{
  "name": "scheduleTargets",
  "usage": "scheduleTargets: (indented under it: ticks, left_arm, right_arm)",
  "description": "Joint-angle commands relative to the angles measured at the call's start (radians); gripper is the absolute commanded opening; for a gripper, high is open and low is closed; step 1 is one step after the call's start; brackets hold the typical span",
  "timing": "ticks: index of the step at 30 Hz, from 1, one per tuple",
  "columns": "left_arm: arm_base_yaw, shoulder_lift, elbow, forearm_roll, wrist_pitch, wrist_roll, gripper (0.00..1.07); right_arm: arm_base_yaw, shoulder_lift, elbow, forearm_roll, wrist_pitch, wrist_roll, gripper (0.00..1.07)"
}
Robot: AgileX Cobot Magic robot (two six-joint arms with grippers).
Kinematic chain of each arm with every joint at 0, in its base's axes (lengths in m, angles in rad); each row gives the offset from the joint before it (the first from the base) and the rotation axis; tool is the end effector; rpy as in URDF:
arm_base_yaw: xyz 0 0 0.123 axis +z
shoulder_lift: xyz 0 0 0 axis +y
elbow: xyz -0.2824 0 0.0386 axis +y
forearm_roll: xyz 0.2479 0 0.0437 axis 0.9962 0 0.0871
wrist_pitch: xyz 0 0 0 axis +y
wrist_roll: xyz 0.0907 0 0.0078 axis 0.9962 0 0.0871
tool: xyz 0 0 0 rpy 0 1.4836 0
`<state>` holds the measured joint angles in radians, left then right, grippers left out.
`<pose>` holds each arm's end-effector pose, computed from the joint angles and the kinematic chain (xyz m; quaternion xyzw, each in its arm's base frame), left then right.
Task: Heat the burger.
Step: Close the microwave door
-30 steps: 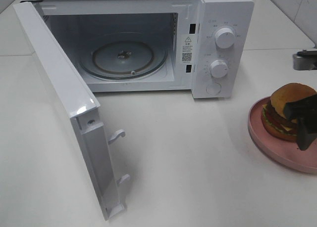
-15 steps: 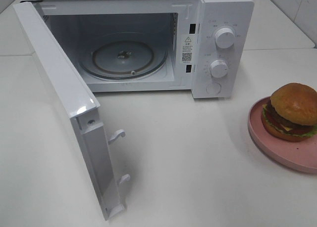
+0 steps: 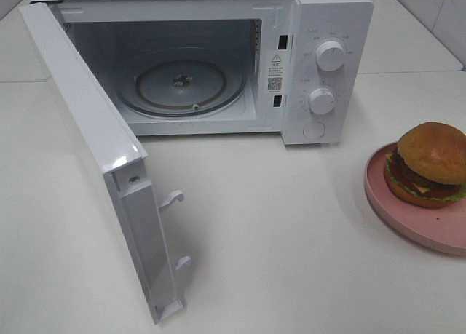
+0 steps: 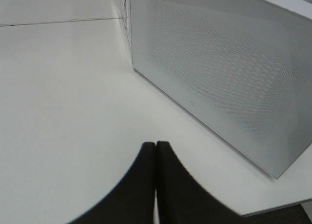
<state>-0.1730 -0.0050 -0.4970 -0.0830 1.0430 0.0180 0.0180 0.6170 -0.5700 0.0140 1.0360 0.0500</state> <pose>-0.0057 -0.0056 0.2780 0.0821 0.8433 -0.0823 0.5247 0.0910 0.0027 0.2734 0.0171 0.9588 0.0164 0.2832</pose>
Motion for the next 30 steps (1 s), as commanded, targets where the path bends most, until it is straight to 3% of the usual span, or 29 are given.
scheduleTargets:
  ticks: [1,17,30]
  left_arm:
    - [-0.001,-0.007,0.002,0.001,-0.008,0.0,0.0]
    - [-0.001,-0.007,0.002,0.001,-0.008,0.0,0.0]
    - [-0.001,-0.008,0.002,0.001,-0.008,0.001,0.0]
  right_arm:
    - [-0.004,-0.153,0.05,0.009,-0.029,-0.039,0.71]
    - [-0.004,-0.568,0.066,0.0,-0.033,-0.006,0.71]
    - [-0.004,-0.648,0.066,0.003,-0.032,-0.013,0.66]
